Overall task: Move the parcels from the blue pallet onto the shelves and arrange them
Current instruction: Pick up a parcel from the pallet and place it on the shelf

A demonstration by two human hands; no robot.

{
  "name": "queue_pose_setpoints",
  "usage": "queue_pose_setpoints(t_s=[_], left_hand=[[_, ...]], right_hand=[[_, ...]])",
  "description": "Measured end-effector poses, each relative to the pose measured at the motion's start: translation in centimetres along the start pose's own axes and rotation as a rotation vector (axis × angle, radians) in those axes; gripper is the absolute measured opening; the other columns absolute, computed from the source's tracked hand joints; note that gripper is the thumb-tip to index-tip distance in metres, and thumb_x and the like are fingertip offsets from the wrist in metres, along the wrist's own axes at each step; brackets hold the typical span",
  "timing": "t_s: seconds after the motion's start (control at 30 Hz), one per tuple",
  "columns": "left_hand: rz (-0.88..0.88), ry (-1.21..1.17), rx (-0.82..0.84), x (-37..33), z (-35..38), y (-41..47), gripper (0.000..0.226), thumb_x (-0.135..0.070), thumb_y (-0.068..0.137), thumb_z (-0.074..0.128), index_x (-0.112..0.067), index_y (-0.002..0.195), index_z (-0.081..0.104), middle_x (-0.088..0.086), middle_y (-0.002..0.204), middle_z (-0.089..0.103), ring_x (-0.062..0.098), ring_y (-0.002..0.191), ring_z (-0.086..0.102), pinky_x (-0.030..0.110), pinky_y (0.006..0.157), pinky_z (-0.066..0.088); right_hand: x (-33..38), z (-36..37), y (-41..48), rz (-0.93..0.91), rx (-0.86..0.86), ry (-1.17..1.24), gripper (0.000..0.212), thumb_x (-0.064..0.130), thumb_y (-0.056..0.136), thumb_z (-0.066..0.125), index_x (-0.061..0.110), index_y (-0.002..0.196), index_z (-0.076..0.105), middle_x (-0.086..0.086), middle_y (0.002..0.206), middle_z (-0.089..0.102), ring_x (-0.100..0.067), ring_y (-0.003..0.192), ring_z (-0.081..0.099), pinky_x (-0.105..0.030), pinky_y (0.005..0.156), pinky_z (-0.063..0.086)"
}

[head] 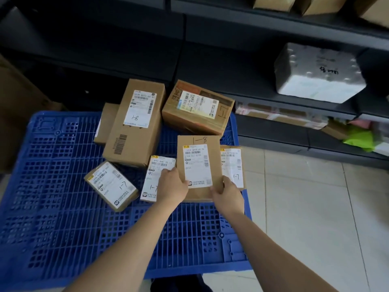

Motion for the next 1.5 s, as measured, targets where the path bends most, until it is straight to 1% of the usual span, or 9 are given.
queue_pose_setpoints(t_s=[0.17,0.37,0.6,0.73,0.83,1.0,1.13,1.3,1.5], left_hand=[[-0.040,-0.199,-0.030,0.7,-0.4,-1.5,0.030,-0.020,0.092,0.060,-0.020,0.121,0.055,0.004,0.121,0.049,0.017,0.095,0.057,0.028,0.080,0.049],[-0.019,-0.454,-0.101,-0.4,-3.6,-4.5,0.048,-0.009,0.090,0.060,-0.023,0.134,0.048,-0.005,0.125,0.058,0.016,0.113,0.056,0.034,0.090,0.051],[0.012,-0.570,-0.224,-0.5,-9.5,-8.3,0.050,-0.002,0.090,0.058,-0.026,0.133,0.049,-0.010,0.116,0.058,0.012,0.109,0.055,0.034,0.089,0.050],[0.041,-0.658,-0.294,-0.2,-13.0,-10.9,0.052,-0.002,0.090,0.058,-0.027,0.134,0.050,-0.012,0.117,0.058,0.010,0.111,0.054,0.029,0.090,0.048],[0.059,-0.725,-0.354,0.2,-15.4,-13.0,0.054,-0.003,0.090,0.058,-0.030,0.136,0.048,-0.008,0.125,0.058,0.010,0.114,0.054,0.037,0.096,0.050],[0.042,-0.797,-0.500,1.9,-19.3,-17.0,0.055,-0.005,0.091,0.059,-0.030,0.138,0.048,-0.007,0.127,0.058,0.010,0.113,0.056,0.037,0.094,0.052],[0.005,-0.860,-0.620,4.2,-22.1,-20.7,0.055,-0.006,0.091,0.059,-0.033,0.137,0.049,-0.010,0.126,0.059,0.009,0.114,0.055,0.041,0.096,0.051],[-0.021,-0.944,-0.774,7.4,-25.8,-26.5,0.052,-0.006,0.093,0.057,-0.030,0.138,0.049,-0.011,0.123,0.060,0.009,0.112,0.056,0.032,0.092,0.050],[-0.078,-1.008,-0.955,13.1,-29.9,-33.5,0.051,-0.010,0.093,0.056,-0.037,0.136,0.048,-0.014,0.123,0.059,0.006,0.111,0.055,0.025,0.087,0.048]], right_hand=[[0.6,-1.4,-1.5,-0.022,-0.042,0.100,0.040,0.027,0.092,0.056,0.019,0.131,0.049,0.001,0.116,0.060,-0.019,0.098,0.059,-0.037,0.078,0.055],[2.0,-3.4,-4.7,-0.039,-0.116,0.251,0.037,0.025,0.092,0.058,0.023,0.128,0.050,0.005,0.114,0.059,-0.015,0.097,0.057,-0.035,0.078,0.053],[6.7,-6.0,-8.5,-0.128,-0.172,0.342,0.046,0.026,0.092,0.059,0.024,0.137,0.048,0.010,0.118,0.054,-0.014,0.106,0.056,-0.037,0.089,0.052],[9.6,-7.0,-11.0,-0.195,-0.189,0.384,0.050,0.028,0.092,0.061,0.021,0.140,0.046,0.006,0.127,0.054,-0.009,0.103,0.052,-0.031,0.088,0.049],[12.2,-7.8,-12.8,-0.269,-0.183,0.397,0.052,0.027,0.093,0.060,0.020,0.142,0.044,0.006,0.126,0.052,-0.005,0.100,0.048,-0.023,0.085,0.043],[16.9,-8.7,-15.8,-0.420,-0.128,0.391,0.051,0.027,0.093,0.059,0.024,0.142,0.043,0.008,0.130,0.050,-0.001,0.099,0.047,-0.020,0.083,0.040],[20.9,-8.5,-18.9,-0.558,-0.056,0.418,0.049,0.026,0.094,0.059,0.027,0.141,0.045,0.011,0.131,0.054,-0.005,0.110,0.052,-0.028,0.093,0.048],[25.9,-7.0,-23.6,-0.719,0.039,0.393,0.044,0.022,0.094,0.059,0.026,0.137,0.048,0.024,0.108,0.050,0.002,0.099,0.049,-0.019,0.085,0.043],[32.1,-3.1,-30.0,-0.899,0.158,0.347,0.041,0.028,0.093,0.059,0.033,0.134,0.050,0.016,0.117,0.059,-0.003,0.106,0.054,-0.029,0.094,0.048]])
Point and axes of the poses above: each hand's wrist, its own y-axis towards the middle knuckle, its own z-axis out of the palm, x = y × z, the point moved 9 cm from there along y, towards the middle knuckle
